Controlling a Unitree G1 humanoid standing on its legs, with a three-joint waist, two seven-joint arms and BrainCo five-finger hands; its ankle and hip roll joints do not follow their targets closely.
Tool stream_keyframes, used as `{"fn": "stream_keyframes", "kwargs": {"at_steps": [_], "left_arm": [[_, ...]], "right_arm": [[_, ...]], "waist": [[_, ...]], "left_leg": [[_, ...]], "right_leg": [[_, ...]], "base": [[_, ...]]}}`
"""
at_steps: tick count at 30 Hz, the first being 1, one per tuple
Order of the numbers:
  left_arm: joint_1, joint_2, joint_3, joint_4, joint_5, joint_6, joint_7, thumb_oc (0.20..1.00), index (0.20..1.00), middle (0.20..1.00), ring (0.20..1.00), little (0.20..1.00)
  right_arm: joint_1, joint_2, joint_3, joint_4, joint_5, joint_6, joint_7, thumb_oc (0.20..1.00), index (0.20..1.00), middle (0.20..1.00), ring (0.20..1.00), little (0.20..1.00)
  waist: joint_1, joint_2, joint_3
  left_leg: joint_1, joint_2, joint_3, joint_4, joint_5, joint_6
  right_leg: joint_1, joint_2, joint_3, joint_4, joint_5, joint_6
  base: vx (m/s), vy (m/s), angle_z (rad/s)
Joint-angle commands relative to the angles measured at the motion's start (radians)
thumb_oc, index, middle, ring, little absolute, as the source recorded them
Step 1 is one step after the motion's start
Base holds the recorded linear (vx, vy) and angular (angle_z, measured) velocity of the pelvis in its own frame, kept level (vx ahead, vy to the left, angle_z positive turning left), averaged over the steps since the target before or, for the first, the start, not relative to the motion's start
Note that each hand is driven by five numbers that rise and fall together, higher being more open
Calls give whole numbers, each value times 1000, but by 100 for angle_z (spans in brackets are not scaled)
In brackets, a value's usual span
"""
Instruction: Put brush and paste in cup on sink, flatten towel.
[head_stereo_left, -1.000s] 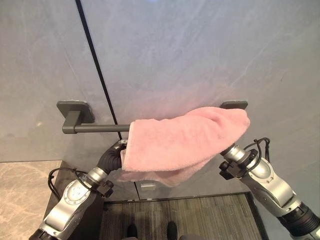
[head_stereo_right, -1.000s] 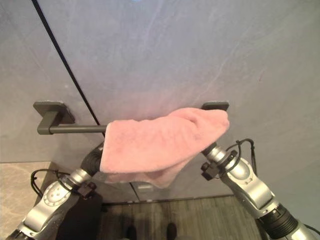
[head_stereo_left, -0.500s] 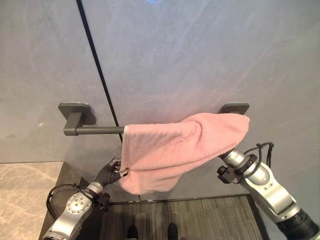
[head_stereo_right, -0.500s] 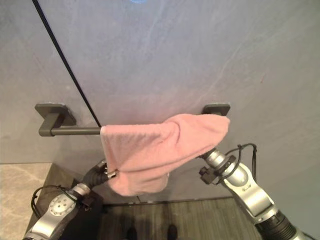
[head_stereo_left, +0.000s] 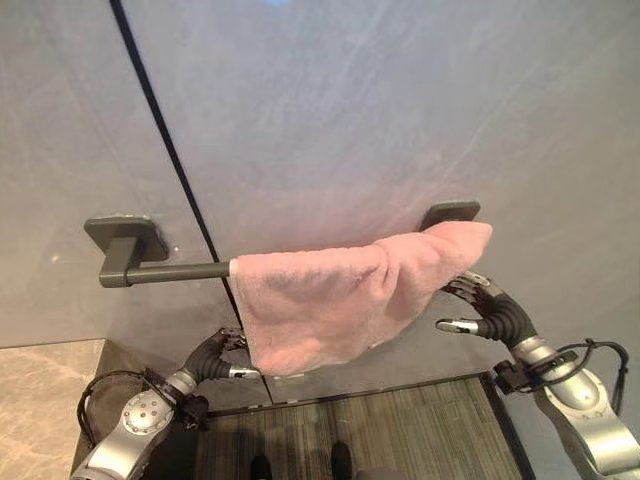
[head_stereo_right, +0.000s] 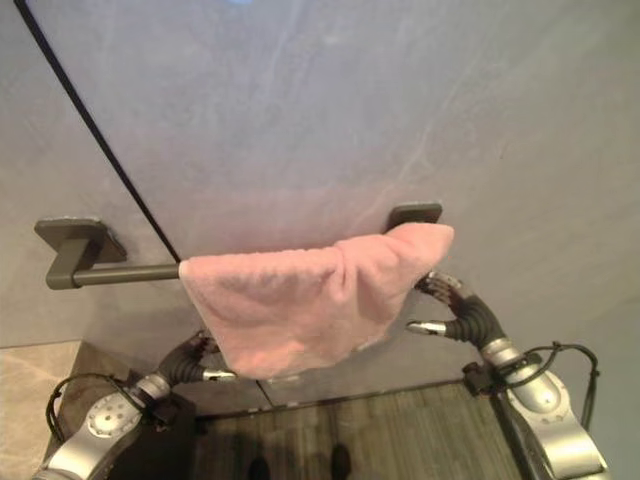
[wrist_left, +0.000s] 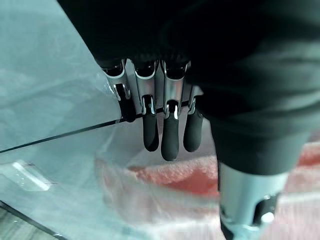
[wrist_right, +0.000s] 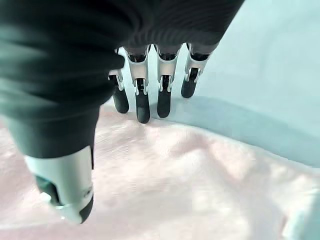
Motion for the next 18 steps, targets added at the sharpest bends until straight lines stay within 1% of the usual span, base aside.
{"fn": "stream_keyframes", "kwargs": {"at_steps": [1, 2, 3, 4, 5, 6, 10, 11, 13, 14, 15, 16, 18], "left_arm": [[-98, 92, 120, -9, -19, -52, 17, 1000, 1000, 1000, 1000, 1000], [-105, 105, 121, -7, -18, -50, 16, 1000, 1000, 1000, 1000, 1000], [-105, 105, 121, -7, -18, -50, 16, 1000, 1000, 1000, 1000, 1000], [-119, 126, 128, -1, -35, -52, 17, 1000, 1000, 1000, 1000, 1000], [-119, 126, 128, -1, -35, -52, 17, 1000, 1000, 1000, 1000, 1000], [-143, 138, 118, 4, -46, -51, 16, 1000, 1000, 1000, 1000, 1000], [-215, 150, 72, 17, -61, -56, 22, 1000, 1000, 1000, 1000, 1000], [-263, 147, 34, 18, -72, -54, 28, 1000, 1000, 1000, 1000, 1000], [-264, 147, 35, 19, -72, -54, 28, 1000, 1000, 1000, 1000, 1000], [-304, 145, 4, 19, -85, -55, 26, 1000, 1000, 1000, 1000, 1000], [-384, 136, -65, 17, -107, -63, 22, 1000, 1000, 1000, 1000, 1000], [-417, 125, -93, 23, -112, -65, 26, 1000, 1000, 1000, 1000, 1000], [-506, 99, -171, 20, -142, -71, 21, 1000, 1000, 1000, 1000, 1000]], "right_arm": [[-47, -91, -11, 31, -11, -17, 18, 1000, 1000, 1000, 1000, 1000], [-52, -109, -5, 42, -17, -9, 24, 1000, 1000, 1000, 1000, 1000], [-52, -109, -5, 43, -17, -10, 24, 1000, 1000, 1000, 1000, 1000], [-59, -145, -1, 71, -11, 2, 35, 1000, 1000, 1000, 1000, 1000], [-59, -145, -1, 71, -11, 1, 35, 1000, 1000, 1000, 1000, 1000], [-81, -173, 16, 100, -12, 8, 39, 1000, 1000, 1000, 1000, 1000], [-148, -177, 70, 189, -3, 18, 30, 1000, 1000, 1000, 1000, 1000], [-215, -169, 113, 237, -23, 23, 8, 1000, 1000, 1000, 1000, 1000], [-218, -169, 115, 239, -23, 22, 7, 1000, 1000, 1000, 1000, 1000], [-265, -166, 149, 265, -16, 20, 1, 1000, 1000, 1000, 1000, 1000], [-350, -144, 223, 308, 31, 9, -5, 1000, 1000, 1000, 1000, 1000], [-384, -130, 253, 337, 58, 6, -8, 1000, 1000, 1000, 1000, 1000], [-448, -83, 318, 385, 165, 0, -2, 1000, 1000, 1000, 1000, 1000]], "waist": [[-10, 2, -49], [-8, 3, -51], [-8, 3, -50], [-4, 4, -53], [-4, 4, -52], [1, 3, -53], [9, 1, -54], [14, 1, -54], [13, 1, -53], [16, 1, -54], [21, 0, -54], [23, -1, -52], [29, -4, -52]], "left_leg": [[47, 28, -3, 8, 7, -31], [48, 27, -5, 8, 7, -32], [48, 27, -5, 8, 7, -32], [48, 25, -7, 8, 8, -34], [49, 25, -8, 8, 8, -34], [49, 24, -12, 8, 9, -35], [50, 20, -19, 8, 8, -35], [49, 20, -21, 8, 7, -35], [49, 20, -21, 8, 7, -35], [48, 19, -21, 8, 7, -35], [45, 17, -24, 8, 6, -34], [45, 17, -25, 8, 6, -34], [45, 14, -27, 8, 5, -32]], "right_leg": [[45, -107, 27, 84, -42, 116], [48, -108, 24, 82, -41, 116], [49, -108, 23, 81, -41, 116], [56, -110, 17, 76, -41, 115], [57, -110, 16, 76, -41, 115], [63, -112, 12, 71, -40, 115], [74, -117, 0, 64, -38, 116], [75, -118, -3, 63, -37, 116], [76, -118, -3, 63, -37, 116], [76, -120, -4, 62, -36, 117], [77, -122, -5, 59, -35, 118], [78, -122, -6, 58, -35, 118], [77, -124, -6, 60, -35, 118]], "base": [[0, 0, 0], [0, 0, 0], [16, -8, 3], [11, -4, 5], [13, -9, 7], [6, -3, 7], [13, 0, 4], [9, 2, 5], [0, 4, 9], [1, 17, 12], [2, 20, 9], [0, 0, 0], [0, 0, 0]]}}
